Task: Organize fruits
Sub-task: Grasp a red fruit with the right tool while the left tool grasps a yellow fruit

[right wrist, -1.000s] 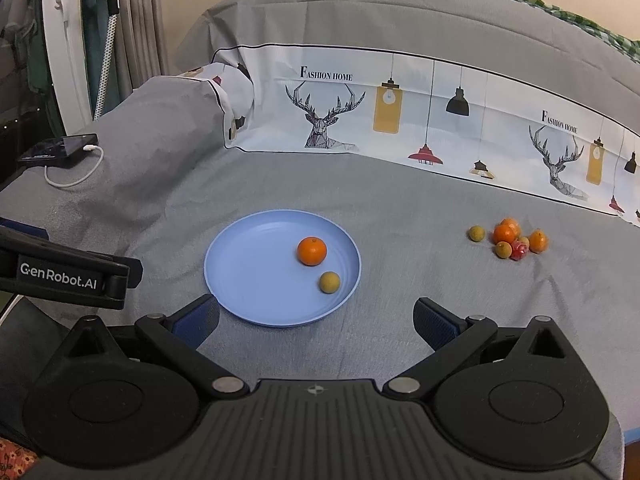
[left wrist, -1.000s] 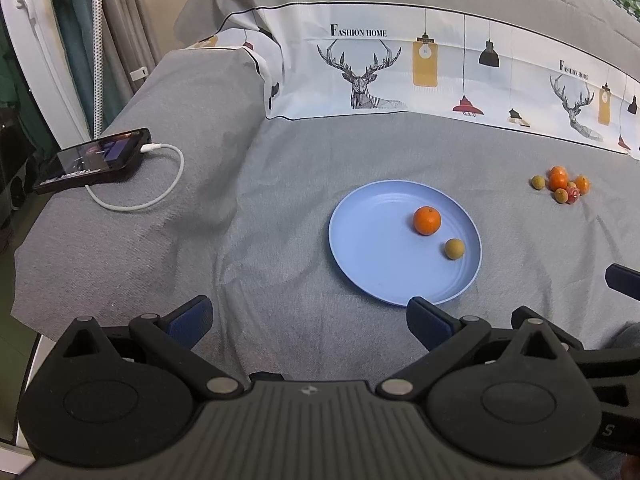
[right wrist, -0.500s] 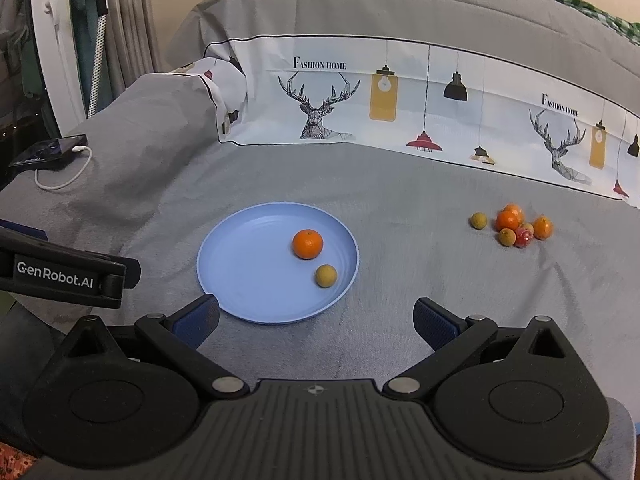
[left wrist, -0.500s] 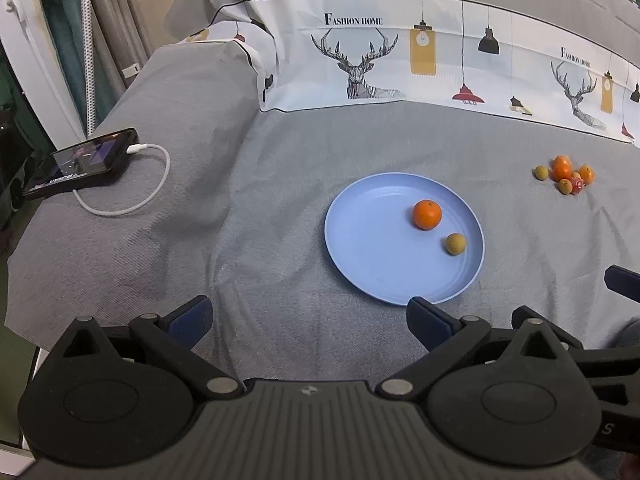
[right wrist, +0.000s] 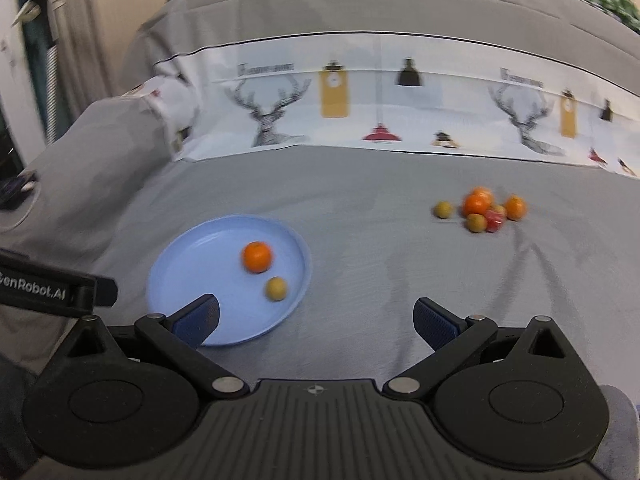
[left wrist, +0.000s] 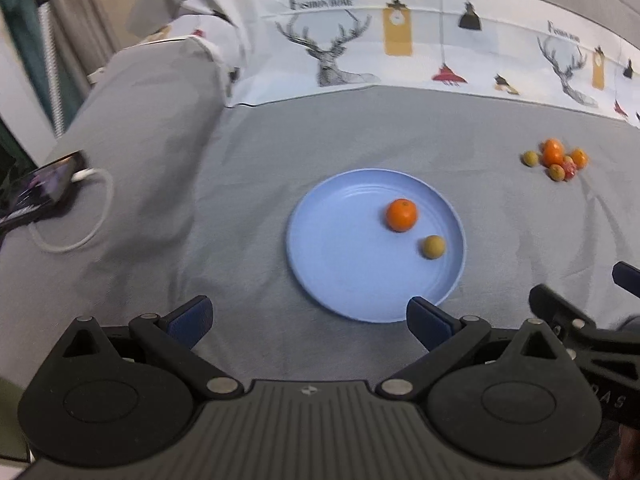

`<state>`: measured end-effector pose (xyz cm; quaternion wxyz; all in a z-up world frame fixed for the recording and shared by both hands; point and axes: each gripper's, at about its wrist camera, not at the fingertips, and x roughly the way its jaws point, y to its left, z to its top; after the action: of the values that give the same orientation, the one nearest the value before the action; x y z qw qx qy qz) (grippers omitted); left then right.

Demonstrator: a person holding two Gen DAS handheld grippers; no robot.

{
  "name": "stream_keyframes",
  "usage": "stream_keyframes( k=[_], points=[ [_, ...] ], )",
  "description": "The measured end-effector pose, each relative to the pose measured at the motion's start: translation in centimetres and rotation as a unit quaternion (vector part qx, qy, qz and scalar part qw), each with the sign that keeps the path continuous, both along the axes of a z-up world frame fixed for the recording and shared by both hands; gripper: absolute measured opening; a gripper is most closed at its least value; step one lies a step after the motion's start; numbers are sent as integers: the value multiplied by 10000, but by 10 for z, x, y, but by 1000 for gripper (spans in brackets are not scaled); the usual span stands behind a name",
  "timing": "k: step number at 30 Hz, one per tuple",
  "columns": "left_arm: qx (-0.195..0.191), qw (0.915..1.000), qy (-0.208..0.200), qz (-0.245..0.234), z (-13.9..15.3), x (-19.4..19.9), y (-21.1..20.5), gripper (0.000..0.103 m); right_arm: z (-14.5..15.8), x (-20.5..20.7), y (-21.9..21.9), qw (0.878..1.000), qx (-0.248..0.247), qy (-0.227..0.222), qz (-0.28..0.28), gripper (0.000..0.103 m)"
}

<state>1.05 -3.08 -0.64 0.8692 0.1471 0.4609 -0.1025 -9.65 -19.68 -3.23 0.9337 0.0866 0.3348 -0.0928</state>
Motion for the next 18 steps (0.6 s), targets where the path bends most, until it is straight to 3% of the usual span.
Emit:
stream_keyframes(
  k=[8,18],
  points=[
    [-154,9995,232,-179,-11,29,-53,103,-20,0,-66,9966,-15,-78,-822,102],
    [-45,9974,332,-642,-45,73,-150,103,-57,40,-175,9776,-212,-375,-2060,102]
  ],
)
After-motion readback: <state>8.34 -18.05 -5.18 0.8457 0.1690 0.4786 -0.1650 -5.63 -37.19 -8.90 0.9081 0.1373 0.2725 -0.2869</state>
